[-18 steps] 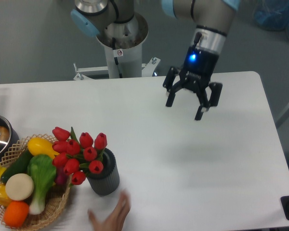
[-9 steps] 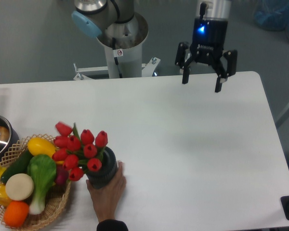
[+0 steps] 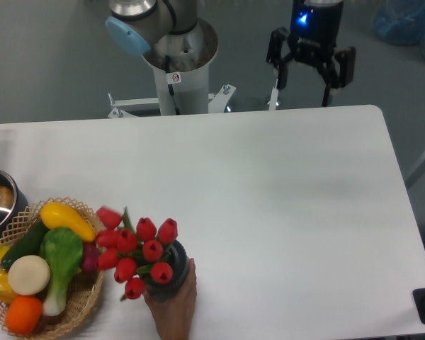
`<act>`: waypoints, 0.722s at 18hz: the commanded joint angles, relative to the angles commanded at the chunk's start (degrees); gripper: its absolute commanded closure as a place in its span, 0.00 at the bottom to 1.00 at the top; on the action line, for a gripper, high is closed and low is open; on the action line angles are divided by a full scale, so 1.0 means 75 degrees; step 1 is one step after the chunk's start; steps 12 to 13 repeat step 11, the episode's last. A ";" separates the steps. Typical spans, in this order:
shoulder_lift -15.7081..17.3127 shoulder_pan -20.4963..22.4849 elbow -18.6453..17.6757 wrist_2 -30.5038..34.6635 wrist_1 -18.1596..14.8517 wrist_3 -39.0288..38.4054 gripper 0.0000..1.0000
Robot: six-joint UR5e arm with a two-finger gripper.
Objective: Insert the flowers into the vase
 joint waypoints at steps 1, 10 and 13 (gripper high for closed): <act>0.0012 0.0047 0.0000 0.0012 -0.0012 0.0141 0.00; 0.0164 0.0317 -0.0129 0.0012 -0.0047 0.0329 0.00; 0.0164 0.0317 -0.0129 0.0012 -0.0047 0.0329 0.00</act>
